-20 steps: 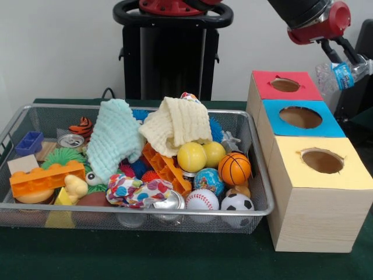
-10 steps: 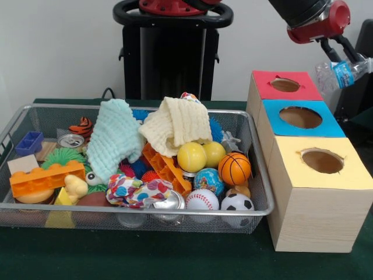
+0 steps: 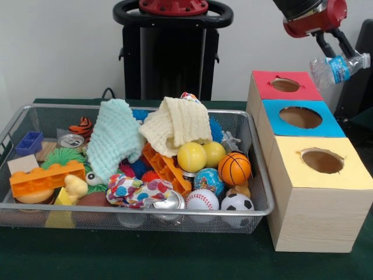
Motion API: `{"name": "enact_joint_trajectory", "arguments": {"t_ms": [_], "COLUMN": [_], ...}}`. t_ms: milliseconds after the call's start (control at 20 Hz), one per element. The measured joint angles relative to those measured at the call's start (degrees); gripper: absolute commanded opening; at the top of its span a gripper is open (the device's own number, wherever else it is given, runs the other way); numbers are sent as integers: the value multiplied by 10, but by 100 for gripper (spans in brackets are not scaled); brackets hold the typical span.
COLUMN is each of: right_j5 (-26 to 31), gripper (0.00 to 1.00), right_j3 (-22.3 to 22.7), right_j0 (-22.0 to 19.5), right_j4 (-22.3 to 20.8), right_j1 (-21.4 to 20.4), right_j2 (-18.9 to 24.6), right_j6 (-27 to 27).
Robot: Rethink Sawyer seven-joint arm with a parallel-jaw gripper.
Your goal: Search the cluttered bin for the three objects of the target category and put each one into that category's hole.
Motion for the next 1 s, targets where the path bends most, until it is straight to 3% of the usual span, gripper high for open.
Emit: {"name": "enact_joint_trajectory", "arguments": {"t_ms": [300,1000], "right_j5": [0,0], "gripper": [0,0], "right_j3": [11,12], "right_j0": [9,12], "right_j4": [-3,-16], "right_j1": [-17,-10], "right_j2": [-4,-14], "right_j6": [0,0]}}
